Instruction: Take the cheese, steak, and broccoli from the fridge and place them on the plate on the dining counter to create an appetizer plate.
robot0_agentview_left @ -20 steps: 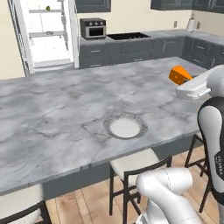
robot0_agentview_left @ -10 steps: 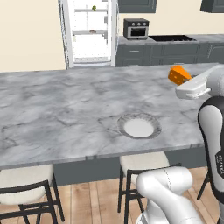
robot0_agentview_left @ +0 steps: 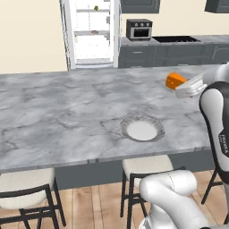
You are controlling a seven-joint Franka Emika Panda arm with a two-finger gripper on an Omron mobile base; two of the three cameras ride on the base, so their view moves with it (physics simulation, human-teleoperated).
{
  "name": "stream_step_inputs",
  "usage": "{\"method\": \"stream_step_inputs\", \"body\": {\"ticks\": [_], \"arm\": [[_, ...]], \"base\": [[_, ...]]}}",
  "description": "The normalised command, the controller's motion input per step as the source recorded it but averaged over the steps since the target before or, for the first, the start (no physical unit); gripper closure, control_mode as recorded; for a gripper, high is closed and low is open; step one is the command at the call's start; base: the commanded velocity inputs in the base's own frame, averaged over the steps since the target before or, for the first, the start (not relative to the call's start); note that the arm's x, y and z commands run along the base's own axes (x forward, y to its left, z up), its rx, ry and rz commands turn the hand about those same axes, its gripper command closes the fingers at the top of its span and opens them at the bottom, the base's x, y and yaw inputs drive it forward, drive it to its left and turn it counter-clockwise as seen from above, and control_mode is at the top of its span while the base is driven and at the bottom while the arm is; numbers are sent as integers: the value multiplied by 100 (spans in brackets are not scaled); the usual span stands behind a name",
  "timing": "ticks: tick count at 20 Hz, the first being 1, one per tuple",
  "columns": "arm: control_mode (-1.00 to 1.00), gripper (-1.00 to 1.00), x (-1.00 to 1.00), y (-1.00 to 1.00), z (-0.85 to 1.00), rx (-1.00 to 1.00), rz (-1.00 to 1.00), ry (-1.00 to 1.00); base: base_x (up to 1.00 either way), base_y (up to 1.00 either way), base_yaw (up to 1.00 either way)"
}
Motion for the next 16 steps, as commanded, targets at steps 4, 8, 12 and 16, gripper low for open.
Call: {"method": "stream_step_inputs", "body": {"ticks": [4,8,12,16], "arm": [[-100,100,39,-29,-54,0,2,-2],[-100,100,58,-14,-63,0,0,-2],[-100,100,64,-8,-54,0,0,4],[-100,100,53,-16,-38,0,1,14]], "base": [[0,0,0],[0,0,0],[0,0,0],[0,0,0]]}}
